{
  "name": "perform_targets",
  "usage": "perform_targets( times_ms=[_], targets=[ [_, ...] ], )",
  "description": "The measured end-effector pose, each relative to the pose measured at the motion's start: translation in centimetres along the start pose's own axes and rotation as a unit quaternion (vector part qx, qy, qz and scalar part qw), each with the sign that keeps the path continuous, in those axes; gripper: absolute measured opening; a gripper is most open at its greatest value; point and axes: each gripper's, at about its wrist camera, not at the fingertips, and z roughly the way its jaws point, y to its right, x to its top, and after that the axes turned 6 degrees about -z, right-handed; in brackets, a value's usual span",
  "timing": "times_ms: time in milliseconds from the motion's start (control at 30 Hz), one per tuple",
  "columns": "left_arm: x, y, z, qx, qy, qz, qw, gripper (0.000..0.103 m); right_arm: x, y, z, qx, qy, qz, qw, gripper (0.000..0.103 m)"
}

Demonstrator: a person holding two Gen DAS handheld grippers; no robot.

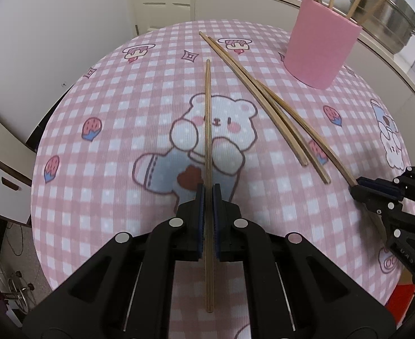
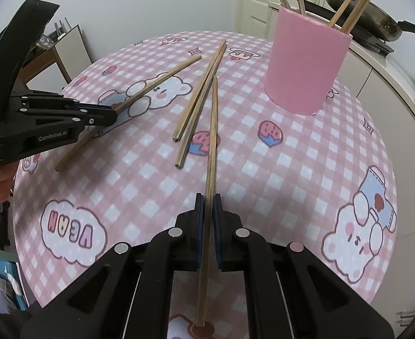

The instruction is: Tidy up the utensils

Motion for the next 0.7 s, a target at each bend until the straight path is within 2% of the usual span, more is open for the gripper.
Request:
perform_targets(
  times_ms=[233,600,700],
  targets=[
    [-0.1,-0.5,0.0,-0.013,-0.002,-0.005,0.9999,0.006,0.3,0.3,0.2,0.003,0.002,0.008,1.0,0.006],
    [2.0,-1.0,1.2,-0.041,-0.018,-0.025,0.9987,0.008,2.2,0.5,1.3,0.002,0.001,0.003,1.0,0.007],
    [3.0,-0.9,1.6,-0.048,-0.025,-0.031,0.998,0.019,3.1,0.6,1.9,0.001,-0.002,-0.002,1.0,0.007]
  ],
)
